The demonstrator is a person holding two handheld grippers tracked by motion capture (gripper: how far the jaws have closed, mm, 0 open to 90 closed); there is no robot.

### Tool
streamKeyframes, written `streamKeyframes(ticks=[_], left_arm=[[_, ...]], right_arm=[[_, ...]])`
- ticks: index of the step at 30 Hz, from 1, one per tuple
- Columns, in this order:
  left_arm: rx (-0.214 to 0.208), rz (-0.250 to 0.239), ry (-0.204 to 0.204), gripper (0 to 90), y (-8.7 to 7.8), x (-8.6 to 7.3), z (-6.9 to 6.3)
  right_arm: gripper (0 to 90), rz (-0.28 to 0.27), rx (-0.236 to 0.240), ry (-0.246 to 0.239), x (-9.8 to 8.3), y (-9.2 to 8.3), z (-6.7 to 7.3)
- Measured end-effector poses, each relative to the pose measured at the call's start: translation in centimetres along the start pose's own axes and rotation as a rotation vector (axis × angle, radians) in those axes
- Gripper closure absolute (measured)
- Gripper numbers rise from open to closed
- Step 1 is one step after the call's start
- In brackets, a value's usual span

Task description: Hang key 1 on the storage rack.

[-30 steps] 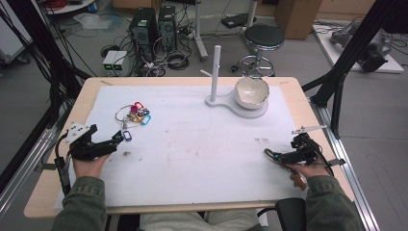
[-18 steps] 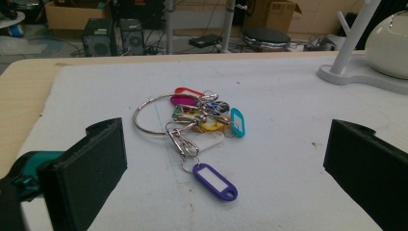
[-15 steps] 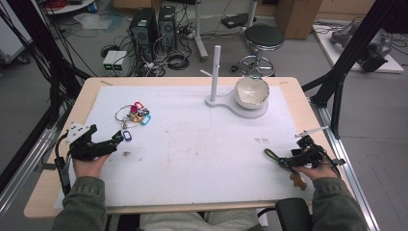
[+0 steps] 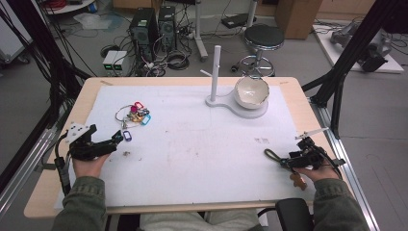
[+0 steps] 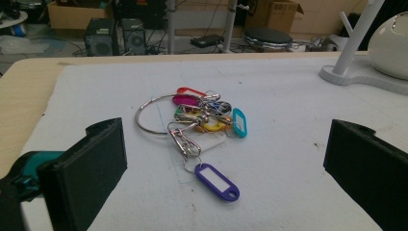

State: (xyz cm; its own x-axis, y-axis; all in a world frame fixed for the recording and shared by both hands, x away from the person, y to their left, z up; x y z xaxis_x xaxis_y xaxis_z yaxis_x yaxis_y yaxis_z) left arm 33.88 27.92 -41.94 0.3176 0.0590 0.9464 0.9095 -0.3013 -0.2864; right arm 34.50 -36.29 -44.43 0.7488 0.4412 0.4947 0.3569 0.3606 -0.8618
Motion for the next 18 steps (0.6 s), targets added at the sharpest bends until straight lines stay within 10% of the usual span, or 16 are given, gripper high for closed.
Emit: streamKeyframes(ticks=[5, 18], left_arm=[[-0.001, 0.000, 0.000, 1.7, 0.0, 0.0, 0.0], [-0.012, -0.002, -0.005, 1.7, -0.2, -0.1, -0.3]], right_arm=[[63.9, 0.005, -0.002, -0.020, -0.2, -0.1, 0.5], [73.1, -0.035, -0.032, -0.034, -0.2, -0.2, 1.5]])
Point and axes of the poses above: each handheld gripper's, and its own axes: y roughly forward along the jaws, x roughly out of its top, z roughly to its left, the point moved 3 cm from there along y, roughly forward along the jaws, and after that the axes turned 2 degrees about -y, right-handed, at the moved point
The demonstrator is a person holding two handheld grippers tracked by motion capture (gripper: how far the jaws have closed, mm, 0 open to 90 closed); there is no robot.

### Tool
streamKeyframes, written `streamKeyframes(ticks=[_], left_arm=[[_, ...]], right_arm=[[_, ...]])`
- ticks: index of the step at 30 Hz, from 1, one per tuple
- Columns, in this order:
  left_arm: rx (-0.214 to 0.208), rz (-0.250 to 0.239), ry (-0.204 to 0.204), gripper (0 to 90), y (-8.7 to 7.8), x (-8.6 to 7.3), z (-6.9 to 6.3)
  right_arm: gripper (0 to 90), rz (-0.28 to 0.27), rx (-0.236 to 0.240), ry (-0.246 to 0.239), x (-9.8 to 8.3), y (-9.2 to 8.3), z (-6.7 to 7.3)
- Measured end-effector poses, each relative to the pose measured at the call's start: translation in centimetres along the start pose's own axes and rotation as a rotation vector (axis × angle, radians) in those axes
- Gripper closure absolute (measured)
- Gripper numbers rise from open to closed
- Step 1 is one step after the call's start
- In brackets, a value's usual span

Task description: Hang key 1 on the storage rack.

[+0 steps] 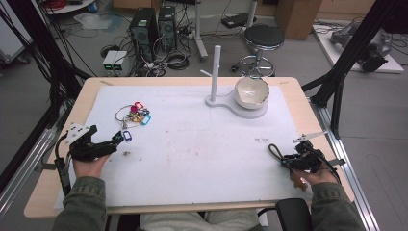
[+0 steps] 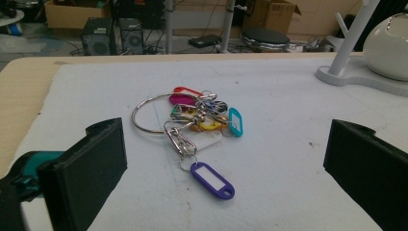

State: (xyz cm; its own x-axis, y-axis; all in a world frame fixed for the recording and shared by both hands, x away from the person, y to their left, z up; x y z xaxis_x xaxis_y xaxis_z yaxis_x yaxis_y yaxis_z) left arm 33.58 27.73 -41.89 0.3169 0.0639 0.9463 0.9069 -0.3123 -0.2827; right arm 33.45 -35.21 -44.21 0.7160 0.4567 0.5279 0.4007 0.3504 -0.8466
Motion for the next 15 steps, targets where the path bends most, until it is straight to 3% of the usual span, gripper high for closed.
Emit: streamKeyframes(ticks=[10, 15], left_arm=[[-0.002, -0.005, -0.005, 1.7, -0.1, 0.0, 0.0], [-0.004, -0.004, -0.006, 1.7, -0.1, 0.0, 0.0]], right_arm=[[73.2, -0.040, 0.033, 0.016, 1.7, -0.1, 0.8], [73.3, -0.035, 0.043, 0.012, 2.7, -0.2, 1.3]])
Point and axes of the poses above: each handheld gripper's, and its own axes: y roughly forward along the jaws, x roughly out of its top, z roughly to its left, the point moved 3 cm from there along y, roughly forward along the jaws, and after that the axes turned 2 degrees about -y, right-handed, at the moved point
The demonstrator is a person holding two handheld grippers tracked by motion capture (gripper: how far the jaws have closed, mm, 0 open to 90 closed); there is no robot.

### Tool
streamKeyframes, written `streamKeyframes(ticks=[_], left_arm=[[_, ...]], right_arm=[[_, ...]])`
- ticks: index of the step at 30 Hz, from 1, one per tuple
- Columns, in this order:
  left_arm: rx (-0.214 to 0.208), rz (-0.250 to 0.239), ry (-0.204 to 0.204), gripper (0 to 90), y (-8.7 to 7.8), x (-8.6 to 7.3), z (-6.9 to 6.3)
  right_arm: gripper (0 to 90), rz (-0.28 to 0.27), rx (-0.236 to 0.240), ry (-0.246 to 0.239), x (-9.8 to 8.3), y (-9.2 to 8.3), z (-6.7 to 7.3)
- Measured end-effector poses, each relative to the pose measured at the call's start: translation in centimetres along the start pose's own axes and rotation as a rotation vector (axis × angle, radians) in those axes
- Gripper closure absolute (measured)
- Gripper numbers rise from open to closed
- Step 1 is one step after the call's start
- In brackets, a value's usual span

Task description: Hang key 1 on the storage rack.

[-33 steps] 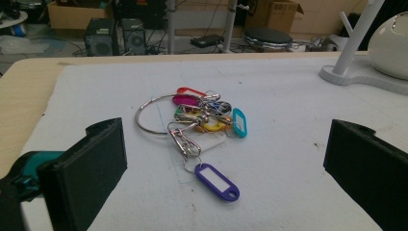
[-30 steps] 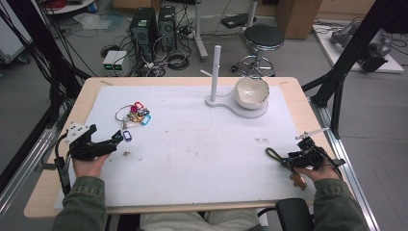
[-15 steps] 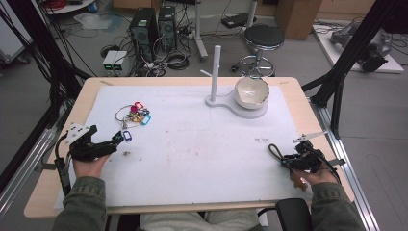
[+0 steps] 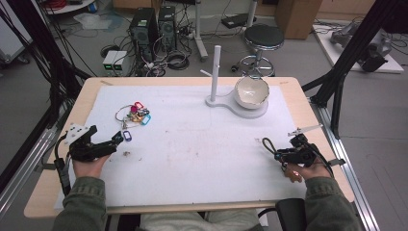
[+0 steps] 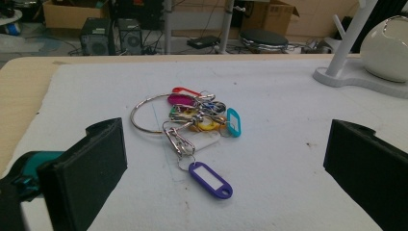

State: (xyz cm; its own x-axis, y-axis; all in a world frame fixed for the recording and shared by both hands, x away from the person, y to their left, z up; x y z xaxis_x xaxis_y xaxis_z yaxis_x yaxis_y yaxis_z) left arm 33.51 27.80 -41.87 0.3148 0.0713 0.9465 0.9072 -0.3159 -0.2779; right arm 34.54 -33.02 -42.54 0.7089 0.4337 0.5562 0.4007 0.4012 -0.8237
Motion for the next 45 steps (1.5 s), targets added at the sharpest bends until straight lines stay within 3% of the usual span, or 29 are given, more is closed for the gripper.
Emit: streamKeyframes(ticks=[11, 24, 32, 45], left_arm=[[0.000, -0.003, -0.006, 1.7, 0.0, 0.0, 0.0], [-0.004, 0.002, -0.002, 1.7, 0.2, -0.1, 0.0], [-0.003, 0.006, 0.000, 1.7, 0.1, -0.1, -0.1], [-0.006, 0.007, -0.002, 1.7, 0.1, -0.1, -0.2]], right_arm=[[73.2, -0.029, 0.016, -0.010, 2.6, 0.2, 0.9], [73.3, -0.107, 0.055, 0.010, 5.9, 0.1, 1.3], [73.2, -0.155, 0.071, -0.007, 8.9, -0.3, 2.1], [73.2, -0.187, 0.092, 0.010, 10.7, -0.6, 2.2]])
Point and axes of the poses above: each handheld gripper's, and its own axes: y roughly forward along the jaws, x roughly out of its top, z roughly to its left, the point moved 3 cm from there along y, roughly forward along the jaws, and after that the axes turned 2 degrees about -y, right-handed, at the moved point
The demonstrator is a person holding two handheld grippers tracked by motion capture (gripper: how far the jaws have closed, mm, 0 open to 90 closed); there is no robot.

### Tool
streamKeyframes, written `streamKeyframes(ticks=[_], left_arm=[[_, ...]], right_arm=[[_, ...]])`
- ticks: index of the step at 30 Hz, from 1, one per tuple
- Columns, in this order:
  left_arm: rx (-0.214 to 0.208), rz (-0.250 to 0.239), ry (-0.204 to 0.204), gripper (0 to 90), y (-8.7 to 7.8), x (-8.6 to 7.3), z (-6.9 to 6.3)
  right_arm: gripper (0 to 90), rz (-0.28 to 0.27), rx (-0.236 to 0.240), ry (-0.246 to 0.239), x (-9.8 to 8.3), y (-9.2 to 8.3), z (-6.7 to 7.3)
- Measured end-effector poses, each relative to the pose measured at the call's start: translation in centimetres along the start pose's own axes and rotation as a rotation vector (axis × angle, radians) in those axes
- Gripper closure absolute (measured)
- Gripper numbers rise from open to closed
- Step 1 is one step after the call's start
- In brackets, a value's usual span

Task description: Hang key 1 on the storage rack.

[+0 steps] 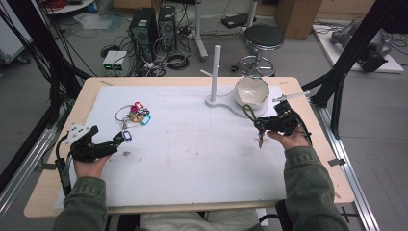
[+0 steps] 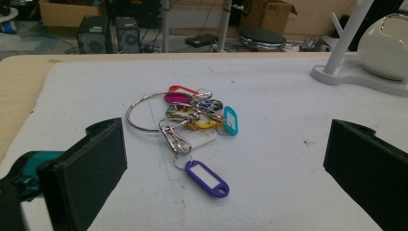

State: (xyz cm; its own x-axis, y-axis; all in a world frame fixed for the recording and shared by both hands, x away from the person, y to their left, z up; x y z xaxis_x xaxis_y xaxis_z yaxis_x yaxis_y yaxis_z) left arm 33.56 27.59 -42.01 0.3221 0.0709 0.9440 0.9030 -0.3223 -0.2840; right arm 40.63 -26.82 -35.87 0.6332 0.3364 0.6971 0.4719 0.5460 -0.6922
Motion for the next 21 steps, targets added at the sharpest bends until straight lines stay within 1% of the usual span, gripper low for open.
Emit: streamKeyframes(ticks=[3, 6, 9, 10, 11, 16, 17, 18, 21], left_arm=[[0.000, 0.000, -0.001, 1.7, 0.0, 0.0, 0.0], [0.001, 0.001, 0.000, 1.7, 0.0, 0.0, 0.0], [0.000, 0.000, -0.001, 1.7, 0.0, 0.0, 0.0], [0.001, 0.001, 0.000, 1.7, 0.0, 0.0, 0.0], [0.001, 0.000, 0.000, 1.7, 0.0, 0.0, 0.0], [0.005, -0.007, -0.007, 1.7, 0.0, 0.1, 0.1], [0.002, -0.005, -0.005, 1.7, 0.0, 0.0, 0.1], [0.000, -0.005, -0.002, 1.7, 0.1, 0.0, 0.1], [-0.002, -0.003, 0.001, 1.7, 0.0, 0.0, 0.0]], right_arm=[[73.2, -0.018, 0.007, 0.010, 0.5, 0.0, -0.1], [73.2, -0.023, 0.001, 0.011, 1.2, 0.1, 0.0], [73.2, -0.020, -0.003, -0.004, 2.0, 0.3, 0.2], [73.2, -0.023, -0.004, -0.014, 2.6, 0.4, 0.4], [73.2, -0.023, -0.004, -0.014, 2.6, 0.4, 0.4], [73.2, -0.027, -0.001, -0.017, 3.9, 0.8, 0.5], [73.1, -0.033, -0.007, -0.018, 4.4, 1.0, 0.5], [73.1, -0.033, -0.007, -0.018, 4.4, 1.0, 0.5], [73.1, -0.044, -0.010, -0.018, 5.2, 1.2, 0.5]])
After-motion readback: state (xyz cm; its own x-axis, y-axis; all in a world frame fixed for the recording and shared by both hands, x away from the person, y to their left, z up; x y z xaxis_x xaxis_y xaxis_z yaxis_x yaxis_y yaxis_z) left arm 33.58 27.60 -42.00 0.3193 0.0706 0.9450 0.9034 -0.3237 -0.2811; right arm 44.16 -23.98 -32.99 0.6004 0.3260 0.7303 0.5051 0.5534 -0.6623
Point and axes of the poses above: each handheld gripper's, and its own axes: y roughly forward along the jaws, x roughly out of its top, z roughly to its left, the point moved 3 cm from there along y, roughly forward along the jaws, and after that the axes turned 2 degrees about -y, right-handed, at the moved point
